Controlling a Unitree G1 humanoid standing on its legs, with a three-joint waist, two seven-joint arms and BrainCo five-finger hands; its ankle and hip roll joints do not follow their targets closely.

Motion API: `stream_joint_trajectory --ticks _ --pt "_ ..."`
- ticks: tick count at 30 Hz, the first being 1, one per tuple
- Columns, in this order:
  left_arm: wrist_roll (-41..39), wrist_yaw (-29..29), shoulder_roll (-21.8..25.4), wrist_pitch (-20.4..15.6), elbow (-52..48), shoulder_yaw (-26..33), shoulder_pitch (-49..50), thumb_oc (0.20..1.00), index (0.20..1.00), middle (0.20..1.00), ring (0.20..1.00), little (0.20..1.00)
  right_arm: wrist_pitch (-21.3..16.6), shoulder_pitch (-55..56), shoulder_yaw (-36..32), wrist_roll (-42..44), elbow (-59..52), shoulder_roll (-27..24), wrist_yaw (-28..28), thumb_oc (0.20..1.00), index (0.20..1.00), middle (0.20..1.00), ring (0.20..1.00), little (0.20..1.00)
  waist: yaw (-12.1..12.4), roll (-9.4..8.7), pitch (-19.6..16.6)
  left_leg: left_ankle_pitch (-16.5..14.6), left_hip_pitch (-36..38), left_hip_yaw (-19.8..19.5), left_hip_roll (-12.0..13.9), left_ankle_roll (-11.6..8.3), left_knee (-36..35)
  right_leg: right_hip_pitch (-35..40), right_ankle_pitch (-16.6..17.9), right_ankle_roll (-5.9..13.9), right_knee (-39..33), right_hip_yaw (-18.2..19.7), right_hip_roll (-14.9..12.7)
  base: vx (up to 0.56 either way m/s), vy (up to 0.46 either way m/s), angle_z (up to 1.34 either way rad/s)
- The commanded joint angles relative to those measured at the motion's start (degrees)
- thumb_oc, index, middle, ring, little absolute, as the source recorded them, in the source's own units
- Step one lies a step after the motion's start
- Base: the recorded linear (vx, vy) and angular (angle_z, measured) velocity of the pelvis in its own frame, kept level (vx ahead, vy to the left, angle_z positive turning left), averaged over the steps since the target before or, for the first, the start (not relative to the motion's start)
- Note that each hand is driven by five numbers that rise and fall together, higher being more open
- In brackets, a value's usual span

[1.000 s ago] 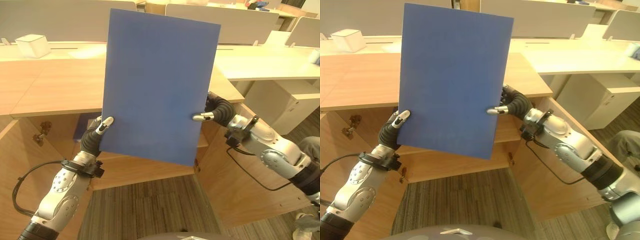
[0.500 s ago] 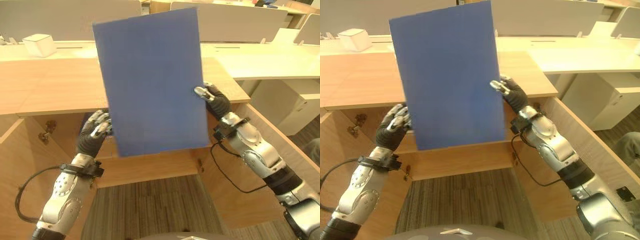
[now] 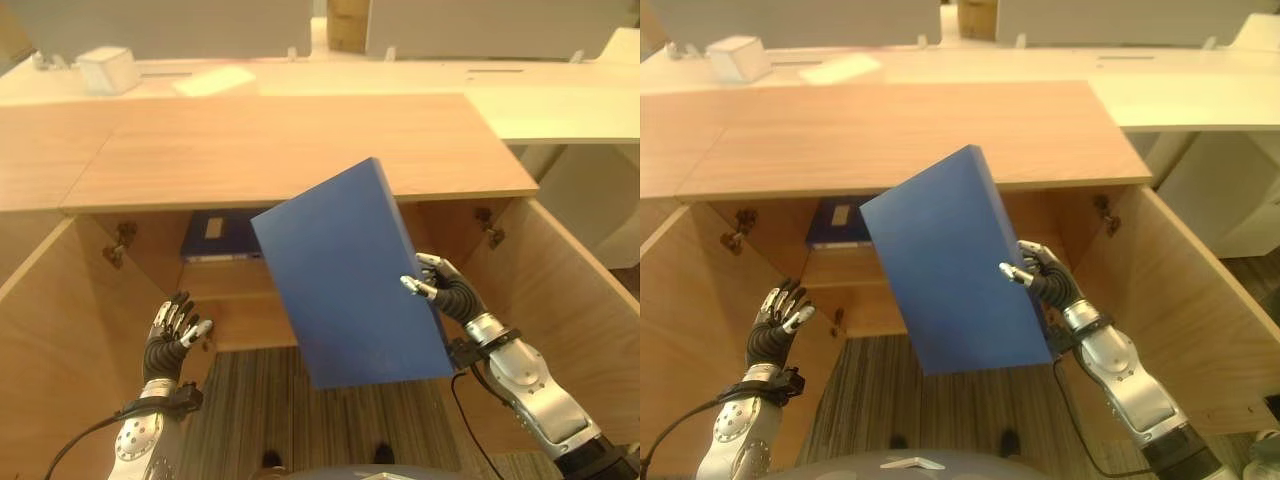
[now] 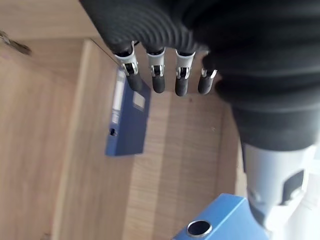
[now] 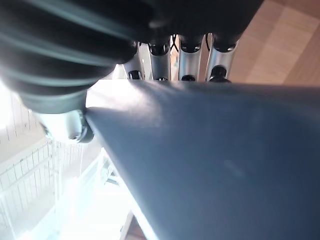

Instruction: Put the empty folder in the office cabinet

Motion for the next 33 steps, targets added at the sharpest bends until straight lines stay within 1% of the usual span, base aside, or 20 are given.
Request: stream_joint_trajectory --ticks 1,2,3,6,8,11,14,16,18,19,21,23,26,27,28,29,30,31,32,33 --pt "4.0 2.6 4.5 -4.6 0.2 0.1 -4.0 1.000 1.000 1.000 1.000 1.000 -5.7 -8.6 -0.3 -3.5 -3.5 -1.9 -1.7 0.200 0.200 0.200 0.200 0.200 1.5 -1.27 3.0 -1.5 -3.1 -5.7 1.4 -1.70 -0.3 -0.4 0.0 5.49 0.8 -1.0 -7.1 -0.24 -0.028 0.19" --pt "4.3 3.1 4.5 -4.9 0.8 -0.2 -4.2 1.000 1.000 1.000 1.000 1.000 -5.9 -9.2 0.7 -4.7 -3.4 -2.3 -2.0 0.200 0.200 0.200 0.200 0.200 1.7 -1.16 4.0 -1.2 -4.2 -6.0 1.3 -1.64 -0.1 -1.3 0.3 5.48 0.9 -1.1 -7.2 -0.25 -0.025 0.21" --pt "5.3 4.0 5.1 -5.6 2.4 -0.9 -4.6 1.000 1.000 1.000 1.000 1.000 -6.3 -10.8 2.9 -6.1 -3.1 -2.8 -2.2 0.200 0.200 0.200 0.200 0.200 2.5 -0.92 6.3 -0.4 -6.6 -6.7 1.1 -1.59 0.4 -3.3 0.7 5.53 1.6 -1.4 -7.5 -0.18 -0.016 0.18" --pt "5.5 4.2 5.3 -5.7 3.1 -1.4 -4.9 1.000 1.000 1.000 1.000 1.000 -6.4 -11.9 4.1 -7.2 -2.9 -3.1 -2.6 0.200 0.200 0.200 0.200 0.200 2.6 -0.79 7.3 -0.1 -7.9 -7.0 1.0 -1.55 0.7 -4.4 0.8 5.53 2.0 -1.5 -7.7 -0.11 0.006 0.08" --pt "6.8 5.9 5.7 -6.1 5.3 -2.8 -5.2 1.000 1.000 1.000 1.000 1.000 -6.2 -14.6 7.4 -10.2 -1.7 -3.4 -3.7 0.200 0.200 0.200 0.200 0.200 3.4 -0.34 10.0 0.4 -11.5 -7.7 0.7 -1.43 1.9 -7.4 1.3 5.56 2.8 -1.5 -8.3 -0.17 0.024 0.08" --pt "8.0 7.8 6.0 -6.7 7.2 -4.5 -6.0 1.000 1.000 1.000 1.000 1.000 -6.5 -17.6 10.6 -11.8 -0.7 -2.7 -4.7 0.200 0.200 0.200 0.200 0.200 4.1 0.33 12.3 0.7 -15.2 -8.3 0.2 -1.40 3.3 -10.3 1.8 5.66 3.5 -1.6 -9.2 -0.15 0.033 0.05" --pt "9.4 10.3 5.4 -6.9 11.6 -6.4 -8.1 1.000 1.000 1.000 1.000 1.000 -5.9 -19.9 12.9 -11.5 3.5 -0.3 -6.2 0.200 0.200 0.200 0.200 0.200 4.3 0.89 13.4 1.3 -18.1 -8.6 -0.6 -1.36 3.6 -12.7 2.5 5.85 3.7 -1.7 -10.2 -0.09 0.038 0.07" --pt "9.8 11.1 5.2 -7.0 13.3 -7.3 -8.9 1.000 1.000 1.000 1.000 1.000 -5.8 -20.2 13.1 -10.7 5.4 0.9 -7.2 0.200 0.200 0.200 0.200 0.200 4.4 1.11 13.8 1.3 -18.7 -8.7 -1.0 -1.29 3.6 -13.3 2.7 5.99 3.7 -1.7 -10.5 -0.06 0.050 0.05" --pt "9.8 12.7 4.5 -6.7 18.5 -9.1 -11.3 1.000 1.000 1.000 1.000 1.000 -5.0 -22.6 13.3 -8.8 11.7 4.8 -10.3 0.200 0.200 0.200 0.200 0.200 4.6 1.69 14.7 1.4 -20.5 -8.8 -1.9 -1.03 4.0 -14.8 3.2 6.11 3.7 -1.5 -11.2 -0.09 0.085 0.04" --pt "10.0 13.7 4.2 -6.7 21.9 -10.2 -12.7 1.000 1.000 1.000 1.000 1.000 -4.9 -24.6 12.9 -8.4 15.7 7.3 -13.1 0.200 0.200 0.200 0.200 0.200 4.9 2.13 15.4 1.4 -21.7 -8.9 -2.5 -0.85 4.5 -15.6 3.6 6.27 3.8 -1.5 -11.7 -0.07 0.081 0.04" --pt "9.9 14.0 4.0 -6.8 24.2 -10.6 -13.5 1.000 1.000 1.000 1.000 1.000 -4.8 -26.3 12.7 -8.8 18.2 8.7 -14.8 0.200 0.200 0.200 0.200 0.200 5.2 2.40 15.7 1.3 -22.5 -9.1 -3.0 -0.72 4.8 -16.1 3.9 6.42 3.7 -1.5 -12.1 -0.05 0.061 0.04" --pt "10.2 15.2 3.6 -6.7 27.7 -11.7 -14.8 1.000 1.000 1.000 1.000 1.000 -4.6 -29.2 12.0 -9.2 21.1 11.2 -18.0 0.200 0.200 0.200 0.200 0.200 5.6 2.82 15.9 1.2 -23.4 -9.3 -3.9 -0.49 5.1 -16.7 4.5 6.66 3.3 -1.7 -12.5 -0.03 0.065 0.17" --pt "10.1 16.3 3.4 -7.0 31.5 -13.3 -16.3 1.000 1.000 1.000 1.000 1.000 -4.1 -36.1 10.0 -10.8 27.8 14.7 -24.0 0.200 0.200 0.200 0.200 0.200 7.1 3.00 15.7 0.6 -25.2 -9.5 -5.0 0.24 6.2 -17.2 5.4 7.16 2.5 -2.2 -13.4 -0.01 0.088 0.07" --pt "10.6 16.7 3.5 -7.2 32.6 -14.2 -16.6 1.000 1.000 1.000 1.000 1.000 -3.7 -38.6 8.7 -11.3 30.4 15.5 -26.4 0.200 0.200 0.200 0.200 0.200 7.8 3.13 15.8 -0.1 -25.5 -9.6 -5.3 0.45 6.9 -16.8 5.6 7.39 2.2 -2.4 -13.7 0.01 0.070 0.04" --pt "10.6 16.7 3.5 -7.2 32.6 -14.2 -16.6 1.000 1.000 1.000 1.000 1.000 -3.7 -38.6 8.7 -11.3 30.4 15.5 -26.4 0.200 0.200 0.200 0.200 0.200 7.8 3.13 15.8 -0.1 -25.5 -9.6 -5.3 0.45 6.9 -16.8 5.6 7.39 2.2 -2.4 -13.7 0.02 0.125 0.06" --pt "11.5 17.1 4.0 -7.1 33.6 -15.5 -17.2 1.000 1.000 1.000 1.000 1.000 -3.4 -42.6 6.2 -12.4 33.0 15.6 -29.9 0.200 0.200 0.200 0.200 0.200 8.7 2.68 15.3 -0.8 -26.7 -10.0 -6.3 0.98 8.2 -16.9 6.1 7.90 1.6 -2.7 -14.5 0.02 0.081 0.05" --pt "11.5 17.1 4.0 -7.1 33.6 -15.5 -17.2 1.000 1.000 1.000 1.000 1.000 -3.4 -42.6 6.2 -12.4 33.0 15.6 -29.9 0.200 0.200 0.200 0.200 0.200 8.7 2.68 15.3 -0.8 -26.7 -10.0 -6.3 0.98 8.2 -16.9 6.1 7.90 1.6 -2.7 -14.5 0.04 0.141 0.10" --pt "12.5 17.6 4.4 -6.7 34.8 -15.9 -17.8 1.000 1.000 1.000 1.000 1.000 -2.8 -43.7 5.0 -13.5 33.2 15.1 -31.5 0.200 0.200 0.200 0.200 0.200 9.0 2.30 15.1 -2.1 -26.6 -10.4 -7.0 1.63 9.3 -17.4 7.0 8.57 3.0 -3.0 -15.7 0.04 0.112 0.12" --pt "13.2 18.0 5.0 -6.5 35.3 -16.3 -18.4 1.000 1.000 1.000 1.000 1.000 -2.2 -44.8 4.7 -14.2 34.1 14.6 -32.4 0.200 0.200 0.200 0.200 0.200 9.1 2.44 15.6 -3.1 -26.2 -10.5 -7.4 2.35 10.1 -18.8 7.4 8.83 6.9 -2.8 -16.8 0.05 0.154 0.17" --pt "13.5 18.2 5.8 -6.5 35.6 -16.5 -19.0 1.000 1.000 1.000 1.000 1.000 -2.0 -45.8 4.4 -14.4 35.0 14.1 -33.1 0.200 0.200 0.200 0.200 0.200 9.0 2.99 16.1 -3.6 -25.7 -10.8 -7.5 2.68 10.5 -20.4 8.8 8.72 10.3 -2.8 -17.9 0.05 0.133 0.15"
